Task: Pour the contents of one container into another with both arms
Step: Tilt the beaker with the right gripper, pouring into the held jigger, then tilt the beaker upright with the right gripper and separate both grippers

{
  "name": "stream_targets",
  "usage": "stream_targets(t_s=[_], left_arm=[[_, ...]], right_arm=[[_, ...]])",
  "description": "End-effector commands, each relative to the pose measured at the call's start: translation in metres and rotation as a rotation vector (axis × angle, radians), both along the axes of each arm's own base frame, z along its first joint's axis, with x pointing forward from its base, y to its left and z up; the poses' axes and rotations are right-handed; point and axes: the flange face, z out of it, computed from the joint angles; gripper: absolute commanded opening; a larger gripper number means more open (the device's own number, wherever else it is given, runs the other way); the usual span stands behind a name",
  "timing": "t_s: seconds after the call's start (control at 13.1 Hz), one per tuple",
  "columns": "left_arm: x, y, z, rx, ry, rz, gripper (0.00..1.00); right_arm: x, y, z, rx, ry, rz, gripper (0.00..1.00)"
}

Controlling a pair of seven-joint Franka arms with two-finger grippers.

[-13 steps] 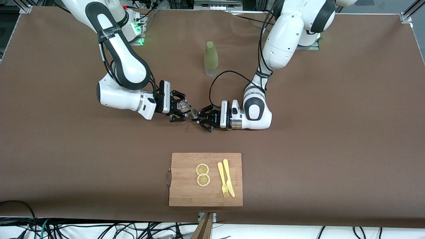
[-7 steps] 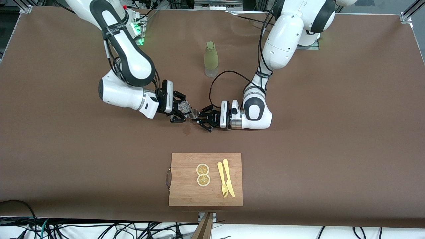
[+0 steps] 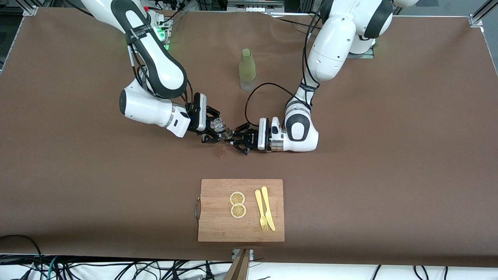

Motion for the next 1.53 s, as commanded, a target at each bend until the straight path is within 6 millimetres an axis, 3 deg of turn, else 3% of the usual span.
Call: stream_targets(t_s=[0.0,1.45], left_arm=[[0.0027,-0.0071,0.0002,-0.012,-0.022,0.017,0.00],[0.0018,-0.0066,-0.0015,-0.010,-0.031,0.013,0.00]], right_arm=[[-0.0032,0.0035,0.0046,-0.020,-0.006,-0.007,0.22],[-0.0054,0.0106,0.0054,-0.067,-0.050,0.035,0.22]])
